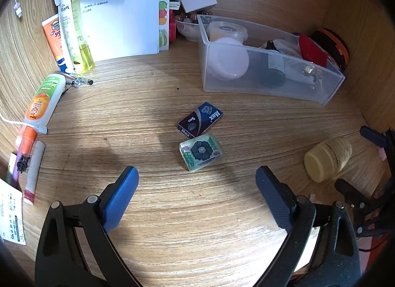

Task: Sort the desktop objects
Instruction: 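Grasp the flower-print box with the left gripper while the right grasps the cream sunscreen bottle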

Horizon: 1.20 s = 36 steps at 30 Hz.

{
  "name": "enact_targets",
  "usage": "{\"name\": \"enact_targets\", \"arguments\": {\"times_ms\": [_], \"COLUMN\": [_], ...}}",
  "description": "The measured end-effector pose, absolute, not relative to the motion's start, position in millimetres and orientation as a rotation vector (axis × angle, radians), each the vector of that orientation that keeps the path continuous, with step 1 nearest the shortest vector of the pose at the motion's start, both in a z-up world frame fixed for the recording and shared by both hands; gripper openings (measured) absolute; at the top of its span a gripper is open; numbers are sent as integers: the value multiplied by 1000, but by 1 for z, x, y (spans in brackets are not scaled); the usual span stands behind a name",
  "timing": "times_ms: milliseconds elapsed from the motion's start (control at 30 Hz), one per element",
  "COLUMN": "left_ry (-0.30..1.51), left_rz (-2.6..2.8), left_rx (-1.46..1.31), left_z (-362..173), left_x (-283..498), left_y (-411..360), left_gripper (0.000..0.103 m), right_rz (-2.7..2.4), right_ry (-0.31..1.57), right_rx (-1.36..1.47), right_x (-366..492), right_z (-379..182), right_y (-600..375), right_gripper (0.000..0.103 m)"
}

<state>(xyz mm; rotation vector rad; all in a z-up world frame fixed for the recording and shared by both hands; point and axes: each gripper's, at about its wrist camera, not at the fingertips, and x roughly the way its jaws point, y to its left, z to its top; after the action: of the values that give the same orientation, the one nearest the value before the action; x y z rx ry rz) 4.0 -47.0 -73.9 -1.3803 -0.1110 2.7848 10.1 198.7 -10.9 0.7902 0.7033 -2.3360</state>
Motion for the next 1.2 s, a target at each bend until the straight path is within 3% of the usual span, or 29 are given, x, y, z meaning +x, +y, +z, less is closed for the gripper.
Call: {"name": "enact_targets", "arguments": {"times_ms": [100, 167, 267, 333, 433, 833, 900, 1200], "left_ry": [-93, -100, -108, -98, -83, -52, -50, -96], "left_rz": [2801, 2822, 2800, 2803, 2812, 2878, 2880, 2880], "left_rx": [-1392, -1392, -1423, -1439, -1442, -1422, -1418, -1410], "left_z": [-75, -75, -78, -79, -80, -80, -80, -81], "left_x": [1, -1, -6, -9, -10, -15, -16, -17], "left_y": [-45, -44, -43, -43, -41, -41, -41, -43], "left_gripper": [97, 89, 71, 66, 65, 47, 40, 40], "right_rz": [-2292, -2265, -2197, -2144, -2113, -1992, -1985, -1982], "right_ry": [770, 808, 825, 822, 821, 702, 676, 550], "right_rx": [787, 779, 787, 822, 846, 943, 954, 991], "right_x": [4, 2, -3, -10, -19, -59, -64, -77], "right_z": [-13, -14, -14, -16, -18, -16, -17, -11], "right_y": [194, 190, 184, 179, 176, 165, 164, 169], "right_gripper": [100, 97, 86, 72, 61, 38, 35, 31]}}
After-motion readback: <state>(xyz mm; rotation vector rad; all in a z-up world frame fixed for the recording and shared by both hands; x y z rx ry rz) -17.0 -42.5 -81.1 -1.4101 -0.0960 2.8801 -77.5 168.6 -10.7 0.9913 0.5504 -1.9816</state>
